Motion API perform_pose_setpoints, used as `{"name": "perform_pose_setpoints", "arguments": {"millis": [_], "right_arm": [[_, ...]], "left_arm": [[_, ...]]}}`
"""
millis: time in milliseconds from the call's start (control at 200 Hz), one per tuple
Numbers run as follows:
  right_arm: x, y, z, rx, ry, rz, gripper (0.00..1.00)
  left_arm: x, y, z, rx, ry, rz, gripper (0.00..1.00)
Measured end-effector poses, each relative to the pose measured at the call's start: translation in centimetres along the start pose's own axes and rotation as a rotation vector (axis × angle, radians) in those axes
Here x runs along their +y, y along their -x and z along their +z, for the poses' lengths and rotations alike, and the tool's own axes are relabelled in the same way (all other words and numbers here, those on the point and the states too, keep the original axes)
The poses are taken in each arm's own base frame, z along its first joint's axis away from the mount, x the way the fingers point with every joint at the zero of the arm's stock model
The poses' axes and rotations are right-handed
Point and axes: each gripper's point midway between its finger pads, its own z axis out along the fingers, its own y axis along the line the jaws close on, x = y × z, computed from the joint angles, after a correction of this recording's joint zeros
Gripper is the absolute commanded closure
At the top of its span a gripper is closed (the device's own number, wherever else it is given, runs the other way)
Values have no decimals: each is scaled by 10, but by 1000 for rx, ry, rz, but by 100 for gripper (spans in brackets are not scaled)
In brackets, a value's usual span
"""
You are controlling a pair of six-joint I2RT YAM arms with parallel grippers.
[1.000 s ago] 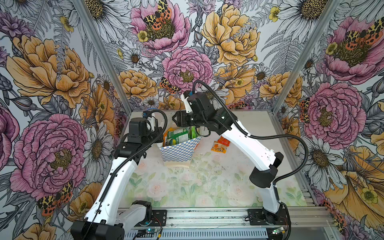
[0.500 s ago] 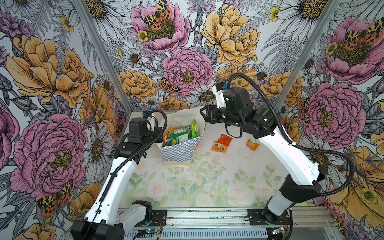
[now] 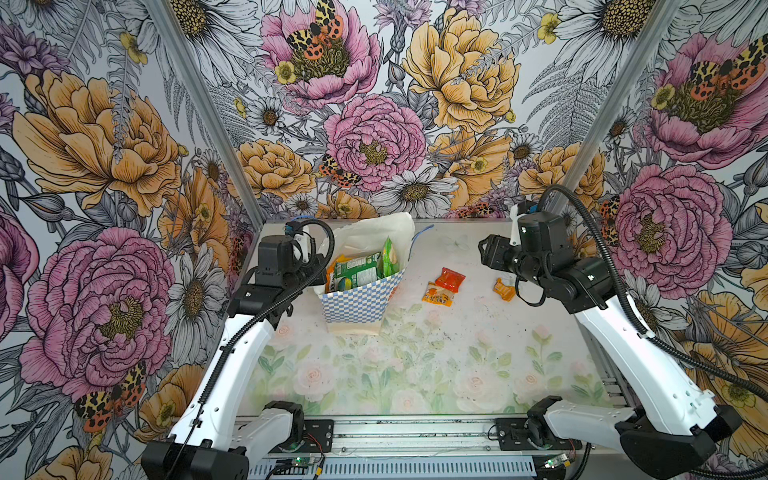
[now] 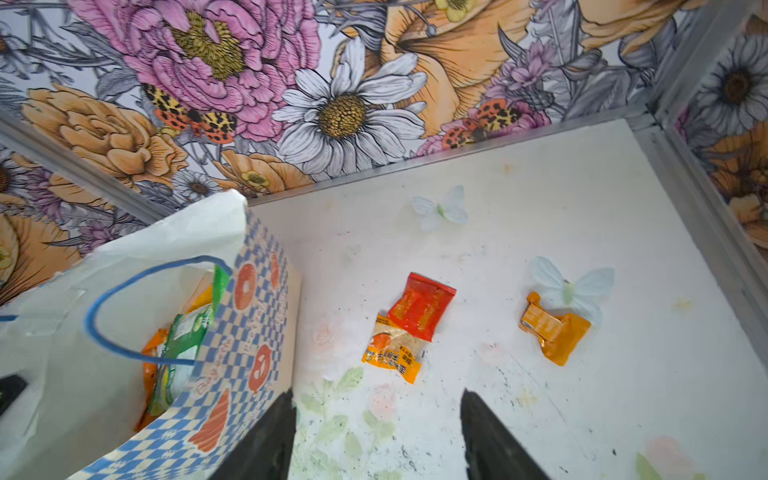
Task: Place the snacks into the paper bag
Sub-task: 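Open the right gripper and withdraw it toward the table snacks, then lower the right gripper onto the orange-yellow candy packet and close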
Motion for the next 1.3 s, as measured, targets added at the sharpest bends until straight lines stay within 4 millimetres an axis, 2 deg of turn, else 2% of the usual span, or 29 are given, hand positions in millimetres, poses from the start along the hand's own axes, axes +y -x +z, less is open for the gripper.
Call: {"name": "perform_pose_setpoints", "arguments": {"millis": [110,230,490,595,791,971,1096,1301], "right_arm": [[-25,-22,26,67,-41,67,34],[-50,-42,46,125,-78,140,34],[-111,-54,70,147,-161,290,34],[-139,-59,86,165,-184,363,34],[-186,-86,117,239,-225,487,36],[-211,-96,138,258,-202,574,38],[-226,-101,158,274,-181,632,45],[-241,-112,179,296,-168,687,49]], "left_arm": [[0,0,0,-1,0,0,100],[0,0,0,0,0,0,100],[0,0,0,0,0,0,100],[0,0,0,0,0,0,100],[0,0,0,0,0,0,100],[0,0,0,0,0,0,100],[0,0,0,0,0,0,100],[0,0,0,0,1,-1,100]]}}
